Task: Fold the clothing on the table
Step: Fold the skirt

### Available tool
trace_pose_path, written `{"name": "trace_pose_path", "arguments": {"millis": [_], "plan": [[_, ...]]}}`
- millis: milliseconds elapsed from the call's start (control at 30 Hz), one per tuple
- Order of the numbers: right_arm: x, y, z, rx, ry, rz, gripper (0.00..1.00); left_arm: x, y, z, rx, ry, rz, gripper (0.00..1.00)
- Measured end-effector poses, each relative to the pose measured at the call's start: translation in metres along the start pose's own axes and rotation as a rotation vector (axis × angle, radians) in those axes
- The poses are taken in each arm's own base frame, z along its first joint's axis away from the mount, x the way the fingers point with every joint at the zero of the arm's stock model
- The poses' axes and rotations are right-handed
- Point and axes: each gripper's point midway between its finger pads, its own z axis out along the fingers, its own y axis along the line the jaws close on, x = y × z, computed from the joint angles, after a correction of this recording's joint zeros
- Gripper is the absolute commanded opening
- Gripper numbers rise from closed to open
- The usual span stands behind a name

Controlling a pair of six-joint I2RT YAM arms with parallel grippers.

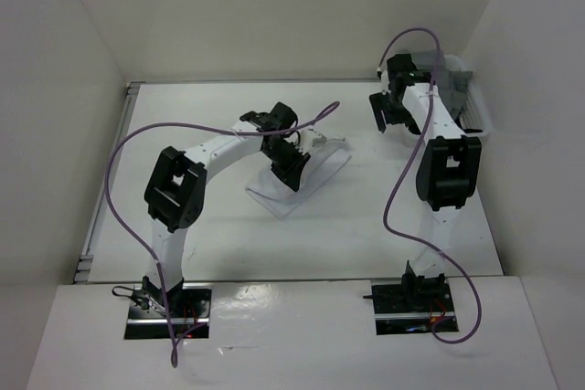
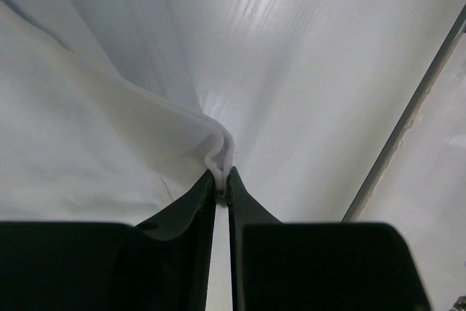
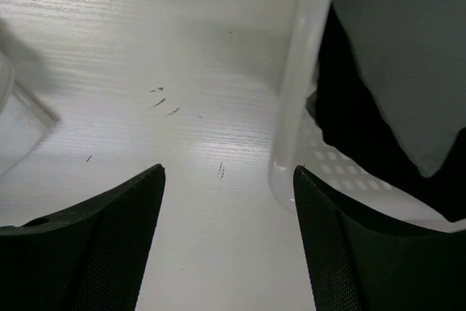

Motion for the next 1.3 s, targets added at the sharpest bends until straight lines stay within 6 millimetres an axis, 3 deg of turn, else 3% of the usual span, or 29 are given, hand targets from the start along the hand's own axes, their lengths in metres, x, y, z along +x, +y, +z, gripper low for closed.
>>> {"name": "trace_pose_path", "arguments": {"millis": [267,800,967,1067,1167,1300], "plan": [[-0.002,-0.013,-0.006,0.031,-0.015,0.015,0.76,-0.011,-0.031,0.004,-0.023,0.046,0.141,0.23],[-0.005,-0.001,-0.007,-0.008,-0.025,0.004,0.76,-0.015,-0.080,0.028,-0.057,0.172,0.366,0.42],[-0.007,0.008,-0.007,-0.030,-0.033,-0.007,0.76,-0.015,-0.087,0.031,-0.038,0.173,0.366,0.54],[-0.006,0.016,-0.006,-0.049,-0.037,-0.017,0.77,-0.018,-0.059,0.024,-0.053,0.129,0.275,0.60],[-0.004,0.027,-0.006,-0.072,-0.034,-0.035,0.77,-0.012,0.001,0.005,-0.094,0.067,0.091,0.65],[-0.003,0.056,-0.010,-0.109,-0.035,-0.088,0.77,0.015,0.080,-0.024,-0.164,0.002,-0.144,0.70]]}}
